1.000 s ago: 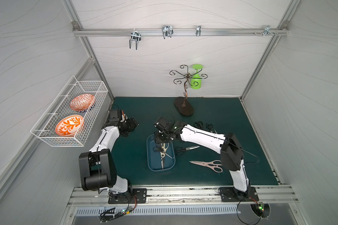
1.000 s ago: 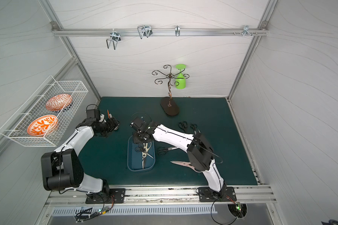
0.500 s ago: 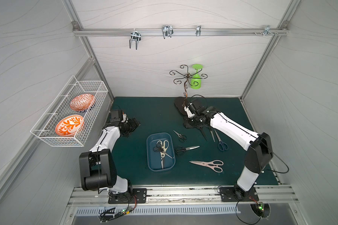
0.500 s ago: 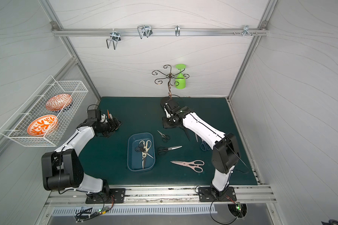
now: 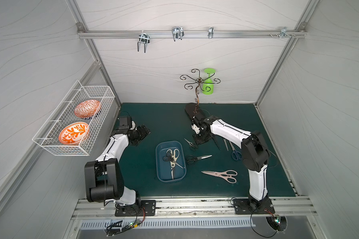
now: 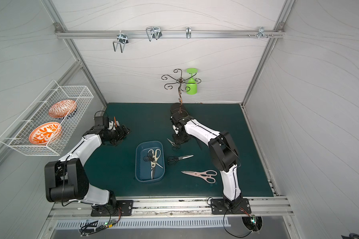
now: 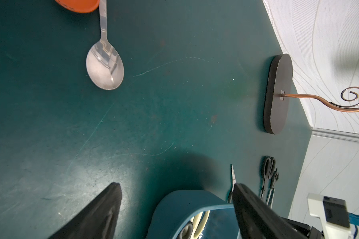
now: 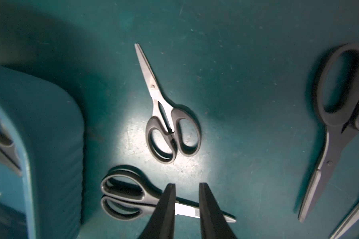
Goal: Put the scissors into the storage box
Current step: Pick up the scissors from the center of the board.
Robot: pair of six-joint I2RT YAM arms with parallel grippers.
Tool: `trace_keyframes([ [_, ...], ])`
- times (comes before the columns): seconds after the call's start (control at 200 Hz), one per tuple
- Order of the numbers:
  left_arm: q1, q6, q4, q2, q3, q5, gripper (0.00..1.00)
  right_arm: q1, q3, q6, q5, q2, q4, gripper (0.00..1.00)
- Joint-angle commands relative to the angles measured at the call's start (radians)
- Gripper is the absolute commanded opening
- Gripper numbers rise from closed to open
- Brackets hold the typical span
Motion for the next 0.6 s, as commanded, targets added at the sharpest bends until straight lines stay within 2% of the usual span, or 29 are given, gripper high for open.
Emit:
trace_keyframes([
  [0.0, -0.006, 0.000, 0.038, 0.006, 0.006, 0.009, 0.88, 0.008, 0.011, -0.005, 0.034, 0.036, -0.003, 0.26],
  [0.595, -0.006, 0.000, 0.036, 0.016, 0.006, 0.005, 0.88, -0.004, 0.103, -0.033, 0.086, 0.169, 0.005, 0.27],
])
